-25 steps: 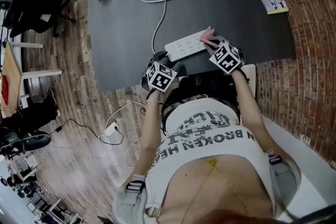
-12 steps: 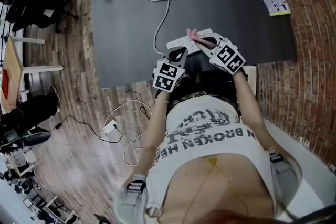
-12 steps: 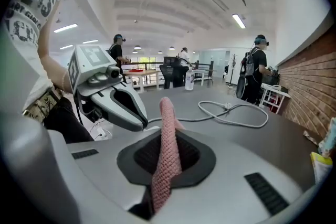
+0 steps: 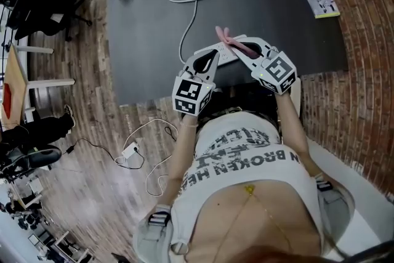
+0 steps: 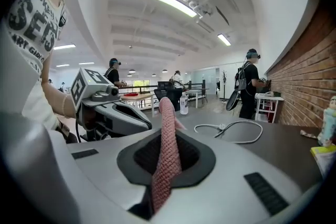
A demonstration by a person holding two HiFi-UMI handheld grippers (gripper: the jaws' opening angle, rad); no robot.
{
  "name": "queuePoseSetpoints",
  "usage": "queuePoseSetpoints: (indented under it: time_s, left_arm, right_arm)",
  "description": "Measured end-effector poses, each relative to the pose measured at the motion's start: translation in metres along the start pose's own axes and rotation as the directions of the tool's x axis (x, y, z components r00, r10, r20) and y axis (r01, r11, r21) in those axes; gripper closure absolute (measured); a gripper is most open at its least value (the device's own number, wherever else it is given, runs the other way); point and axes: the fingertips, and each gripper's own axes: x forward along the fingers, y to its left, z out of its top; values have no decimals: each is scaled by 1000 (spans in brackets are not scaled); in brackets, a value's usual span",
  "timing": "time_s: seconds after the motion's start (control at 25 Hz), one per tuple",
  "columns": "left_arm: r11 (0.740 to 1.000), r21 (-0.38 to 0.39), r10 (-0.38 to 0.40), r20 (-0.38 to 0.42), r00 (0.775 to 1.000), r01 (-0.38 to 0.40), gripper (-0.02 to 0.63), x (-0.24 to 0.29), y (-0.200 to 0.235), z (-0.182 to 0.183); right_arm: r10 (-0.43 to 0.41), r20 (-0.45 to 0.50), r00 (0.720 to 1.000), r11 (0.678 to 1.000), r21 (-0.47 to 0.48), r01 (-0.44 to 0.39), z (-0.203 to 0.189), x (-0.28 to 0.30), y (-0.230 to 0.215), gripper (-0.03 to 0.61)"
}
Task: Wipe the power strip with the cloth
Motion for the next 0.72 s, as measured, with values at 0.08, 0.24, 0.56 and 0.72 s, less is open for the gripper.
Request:
queuePoseSetpoints:
  time_s: [0.08,0.24,0.56,0.72]
  left_arm:
    - [1000,18,-5,43,999,5,606,-4,-4,19]
    - [998,60,-20,107,994,14,606,-12,-14,52]
    - [995,96,-36,171,985,20,606,-26,-31,85]
    - [995,102,-38,185,982,19,606,-31,-35,91]
  right_arm:
    - [-11,38,999,1000,3,11,14,-6,1,561]
    - [-19,103,994,1000,13,18,39,-17,4,561]
    - [-41,188,981,998,46,33,66,-38,8,562]
    - [-43,200,979,998,44,35,69,-39,12,563]
